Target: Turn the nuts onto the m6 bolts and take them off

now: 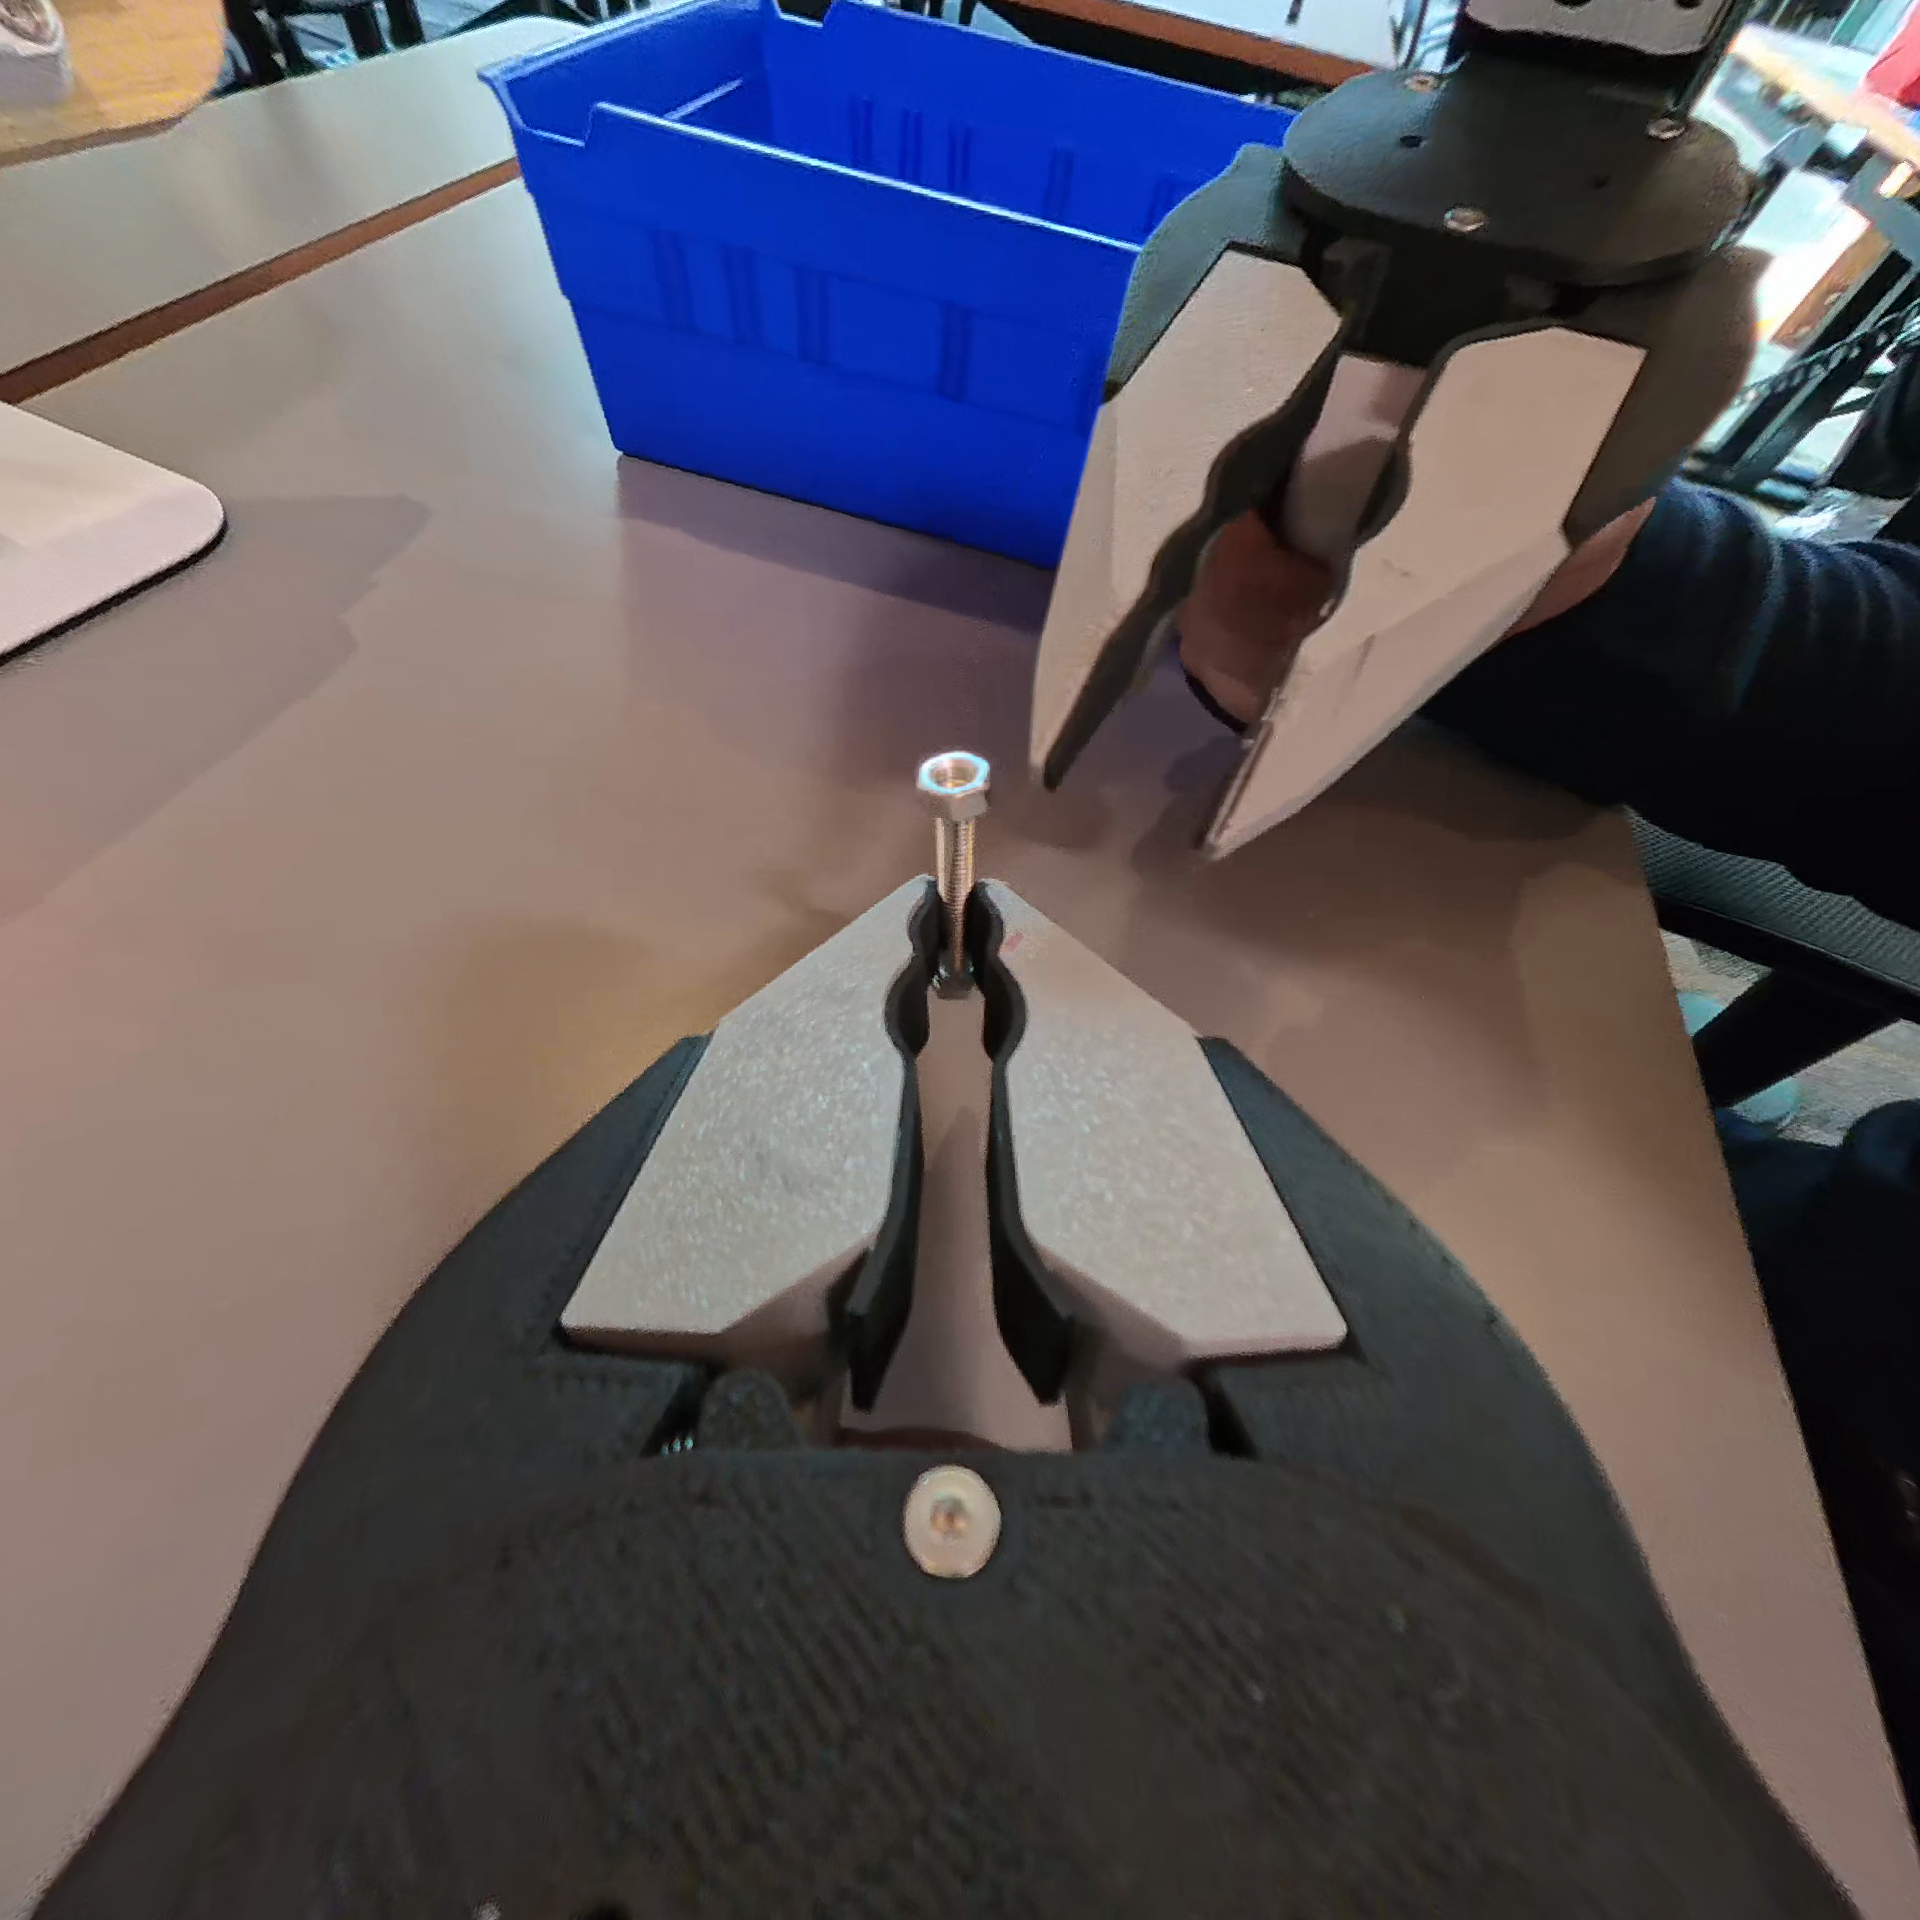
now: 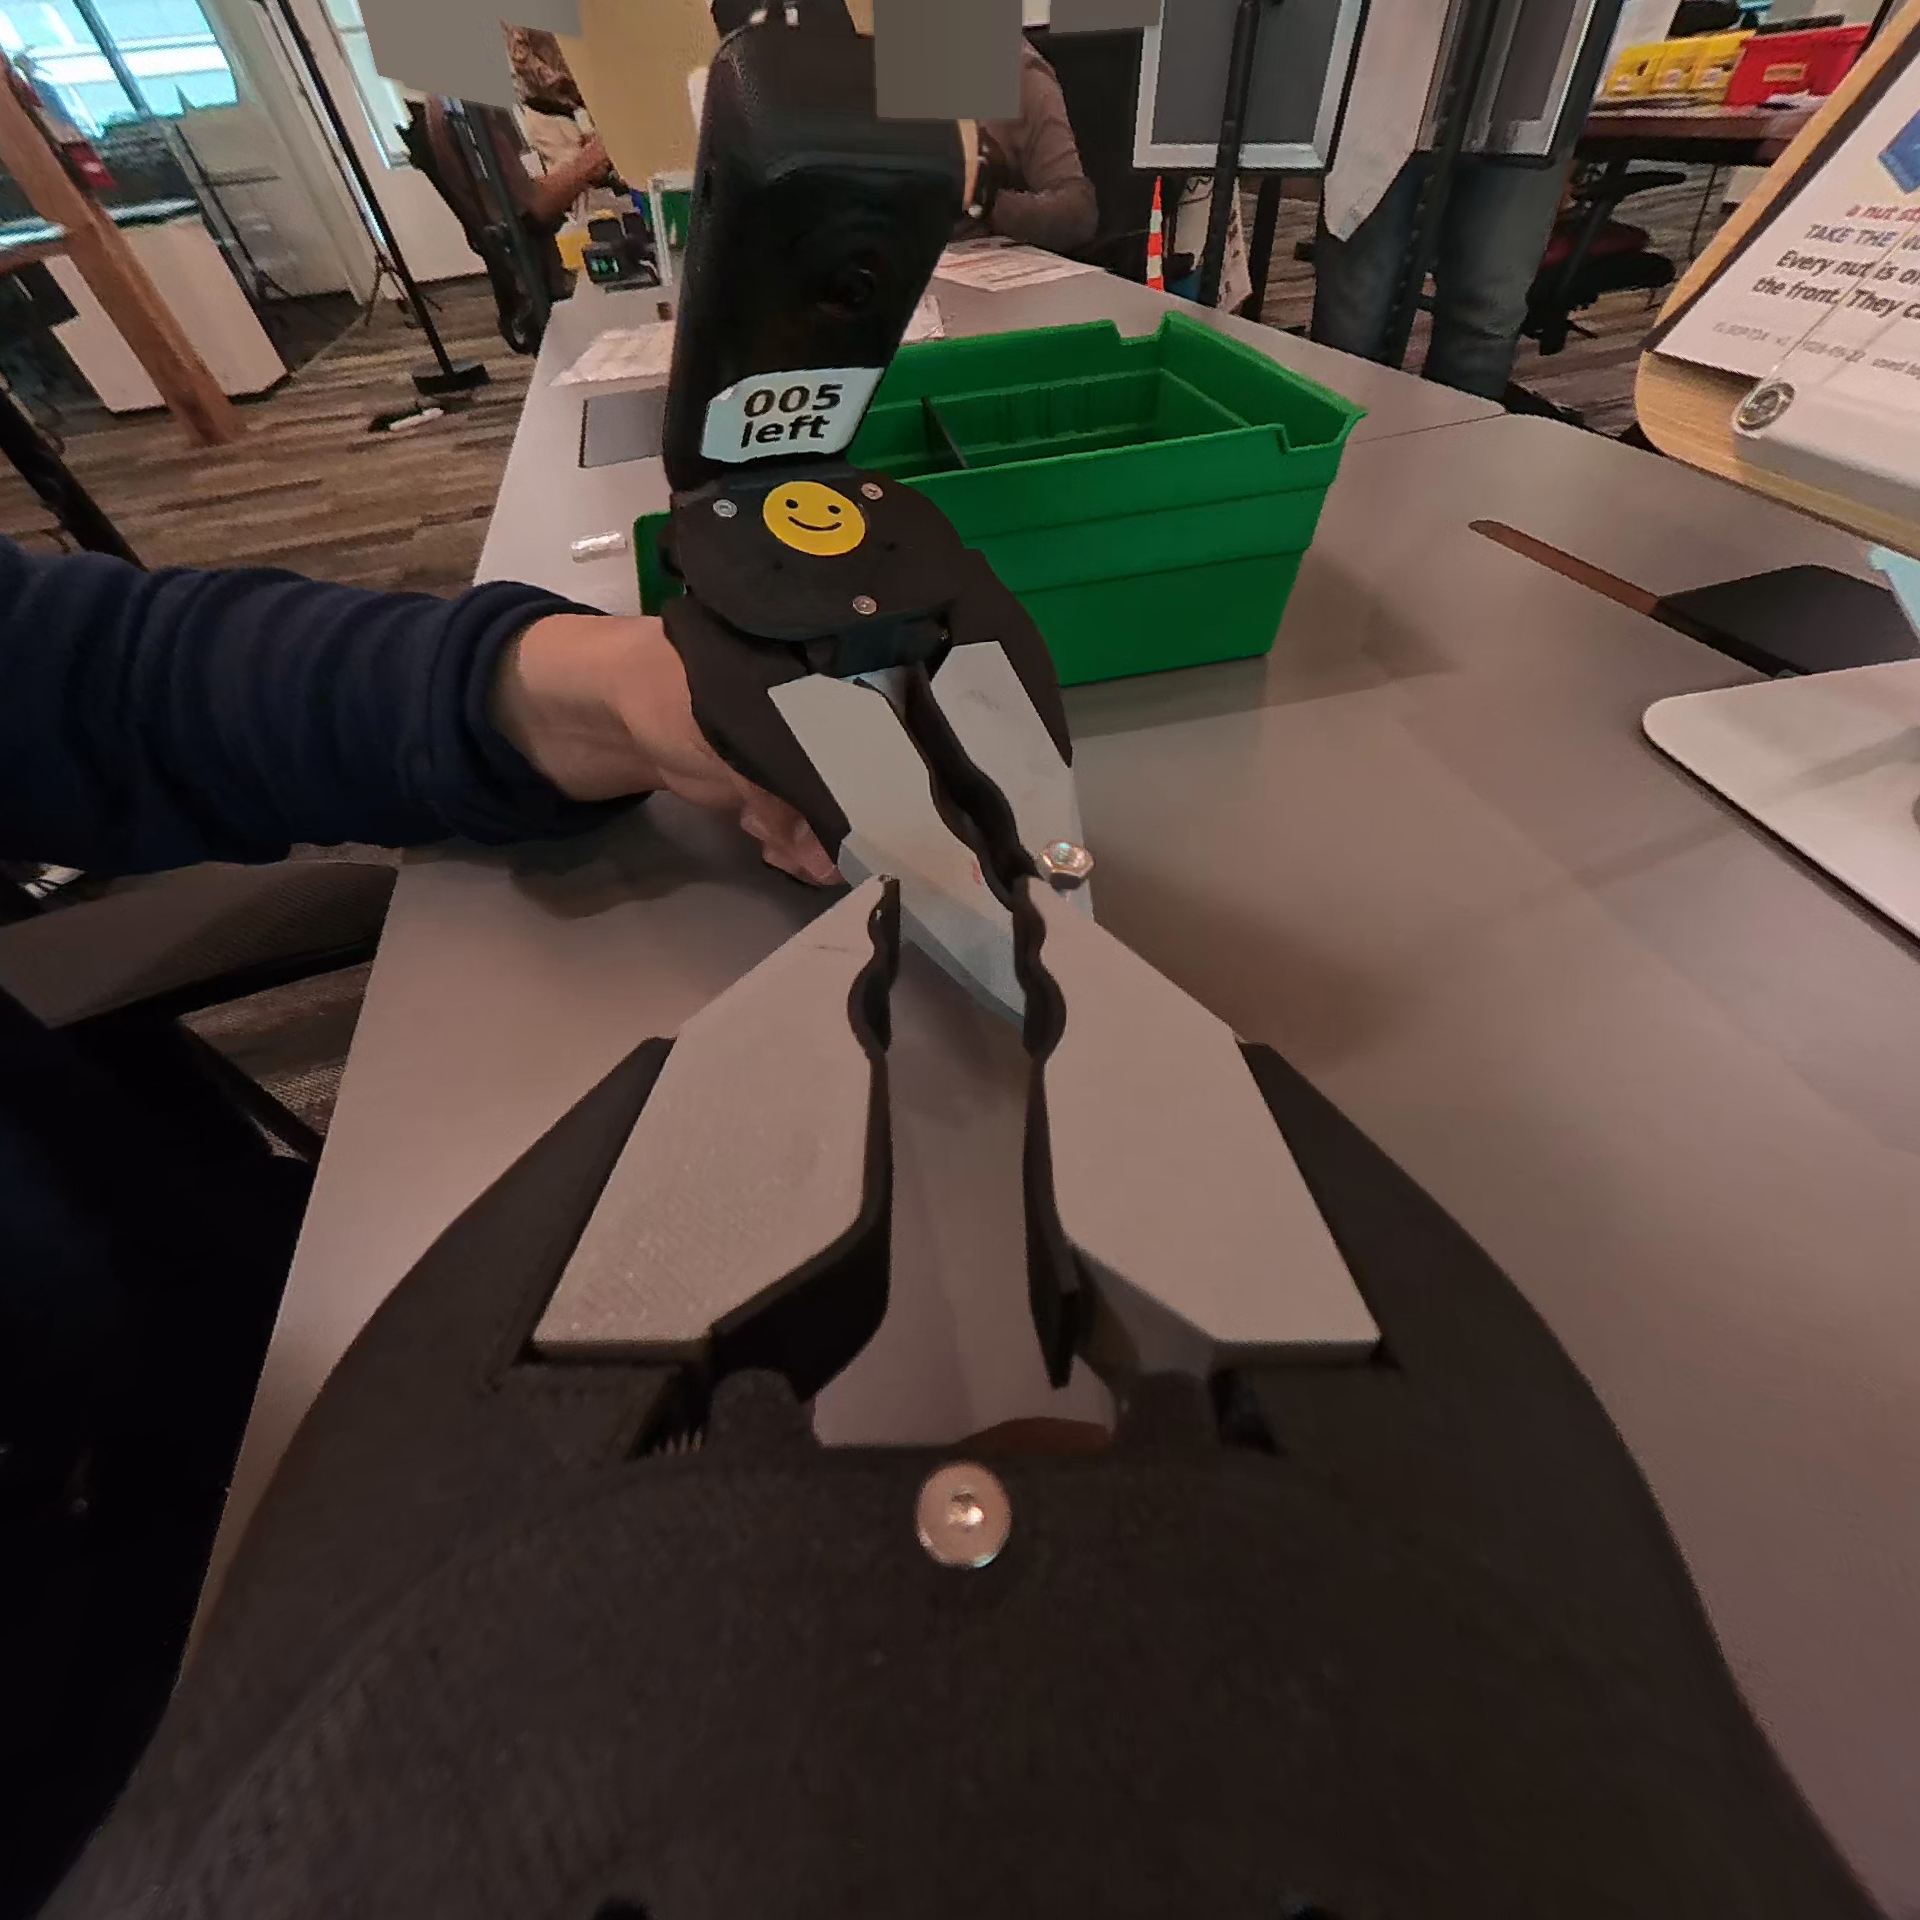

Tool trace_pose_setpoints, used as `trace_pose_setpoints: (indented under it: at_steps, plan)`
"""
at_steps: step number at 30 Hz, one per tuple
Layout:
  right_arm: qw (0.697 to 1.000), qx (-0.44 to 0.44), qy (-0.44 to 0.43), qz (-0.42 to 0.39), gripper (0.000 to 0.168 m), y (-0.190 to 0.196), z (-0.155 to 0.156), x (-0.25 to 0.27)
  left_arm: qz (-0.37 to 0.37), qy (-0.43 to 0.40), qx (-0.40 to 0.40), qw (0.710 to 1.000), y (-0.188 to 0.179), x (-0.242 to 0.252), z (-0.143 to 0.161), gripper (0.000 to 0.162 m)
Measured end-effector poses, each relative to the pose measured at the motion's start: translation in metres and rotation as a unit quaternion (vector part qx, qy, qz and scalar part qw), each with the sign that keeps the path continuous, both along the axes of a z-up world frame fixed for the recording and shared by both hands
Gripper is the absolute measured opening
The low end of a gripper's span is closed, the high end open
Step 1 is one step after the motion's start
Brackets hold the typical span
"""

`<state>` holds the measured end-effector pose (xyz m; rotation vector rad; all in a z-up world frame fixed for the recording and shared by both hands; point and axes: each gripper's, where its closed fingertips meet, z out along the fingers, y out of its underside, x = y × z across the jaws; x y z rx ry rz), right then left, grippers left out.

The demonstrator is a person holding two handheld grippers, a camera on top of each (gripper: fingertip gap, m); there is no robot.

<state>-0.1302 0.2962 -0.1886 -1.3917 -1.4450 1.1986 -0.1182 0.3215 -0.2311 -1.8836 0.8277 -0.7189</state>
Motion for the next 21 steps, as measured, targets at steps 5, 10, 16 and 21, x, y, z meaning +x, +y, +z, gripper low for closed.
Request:
trace_pose_setpoints:
  at_steps: [5, 10, 16, 21]
  plan:
    - [1.000, -0.006, -0.003, -0.016, 0.029, 0.0071, -0.0015, 0.0001, -0.011, 0.002, 0.005, 1.000, -0.0032, 0.0042, 0.0004, 0.003]
    - [1.000, -0.001, -0.001, -0.018, 0.032, 0.0066, -0.0008, -0.0014, -0.024, 0.008, 0.016, 1.000, -0.0068, 0.0091, 0.0013, 0.003]
    - [1.000, 0.007, 0.001, -0.015, 0.026, 0.0055, 0.0003, -0.0008, -0.021, 0.004, 0.015, 1.000, -0.0060, 0.0079, 0.0017, 0.003]
    - [1.000, -0.002, 0.001, -0.013, 0.029, 0.0054, 0.0005, -0.0009, -0.025, 0.006, 0.015, 1.000, -0.0070, 0.0094, 0.0012, 0.003]
